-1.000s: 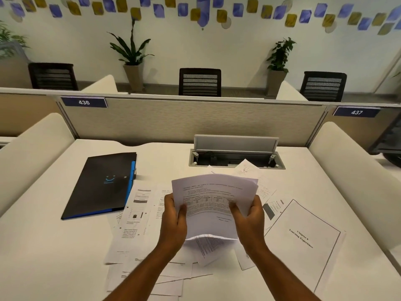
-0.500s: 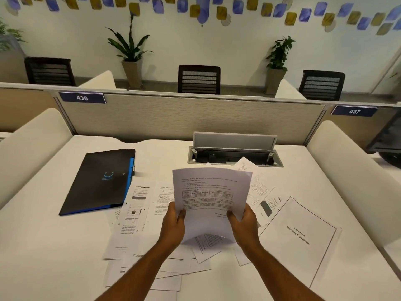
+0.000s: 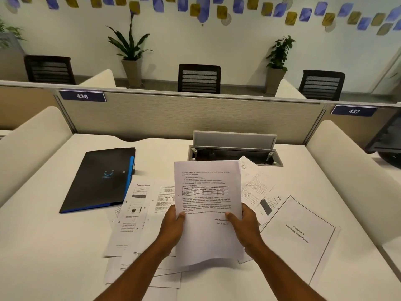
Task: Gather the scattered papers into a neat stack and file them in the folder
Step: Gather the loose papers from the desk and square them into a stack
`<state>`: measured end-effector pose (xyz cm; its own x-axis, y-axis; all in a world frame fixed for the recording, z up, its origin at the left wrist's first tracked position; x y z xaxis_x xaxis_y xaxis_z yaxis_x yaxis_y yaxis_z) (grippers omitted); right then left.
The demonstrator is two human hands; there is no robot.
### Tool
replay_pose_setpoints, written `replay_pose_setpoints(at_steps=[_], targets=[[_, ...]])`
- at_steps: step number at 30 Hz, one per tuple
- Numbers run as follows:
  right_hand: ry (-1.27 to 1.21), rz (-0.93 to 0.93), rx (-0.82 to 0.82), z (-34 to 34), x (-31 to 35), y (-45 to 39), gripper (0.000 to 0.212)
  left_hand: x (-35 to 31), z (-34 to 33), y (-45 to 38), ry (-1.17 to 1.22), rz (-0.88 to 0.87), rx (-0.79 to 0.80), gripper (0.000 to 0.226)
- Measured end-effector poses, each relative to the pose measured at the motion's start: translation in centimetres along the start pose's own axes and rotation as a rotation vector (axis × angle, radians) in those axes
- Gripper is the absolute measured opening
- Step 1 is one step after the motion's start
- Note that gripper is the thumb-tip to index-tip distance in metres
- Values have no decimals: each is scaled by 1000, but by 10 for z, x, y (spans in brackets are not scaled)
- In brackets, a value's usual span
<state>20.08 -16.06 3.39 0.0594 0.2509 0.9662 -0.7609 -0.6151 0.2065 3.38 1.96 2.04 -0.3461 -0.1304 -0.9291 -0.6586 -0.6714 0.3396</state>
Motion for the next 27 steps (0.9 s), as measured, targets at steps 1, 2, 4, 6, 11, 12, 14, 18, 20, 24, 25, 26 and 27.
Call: replay_pose_setpoints(at_steps=[1,2,4,6,11,12,14,18,20,24,25,26,27], targets=[[7,3,-1,0,-1,0,30,1,0,1,0,3,8,33],[13,9,-3,0,-2,0,29,1,0,1,-3,1,10,33],[21,17,-5,1,-4,0,28,-1,1,3,-14,-7,1,33],[19,18,-3,2,-6,0,27,-3,3,4,-18,-20,-12,32],[-49,97,-42,5,6,0,29,-22,5,10,-10,-187,-48,29],[-63,121,-61,6,10,0,30,-28,5,12,-7,-227,-56,29],[-80,147,-96,8,15,-1,31,-37,5,15,-21,-287,-88,31],[-87,179,-92,3,21,-2,45,-38,3,17,-24,-293,-111,45],[-55,173,-93,2,21,-3,47,-36,3,16,-30,-276,-120,50],[-11,147,-84,-1,18,-8,42,-33,1,13,-63,-261,-112,51],[-11,137,-78,-3,17,-9,40,-33,0,12,-76,-259,-114,50],[-11,126,-68,-4,17,-10,39,-32,0,12,-87,-256,-115,49],[-10,117,-58,-5,16,-10,37,-33,0,12,-92,-256,-117,48]])
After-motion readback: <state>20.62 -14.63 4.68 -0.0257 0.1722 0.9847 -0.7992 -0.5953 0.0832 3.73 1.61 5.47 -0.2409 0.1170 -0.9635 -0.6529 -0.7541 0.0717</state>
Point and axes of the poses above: each hand's wrist, its own y-axis away from the middle knuckle, its own z-axis out of the back of the hand, x = y × z, the point moved 7 cm from there along -y, towards the middle knuckle, and after that the axes turned 6 degrees about x, right-handed, at the moved point
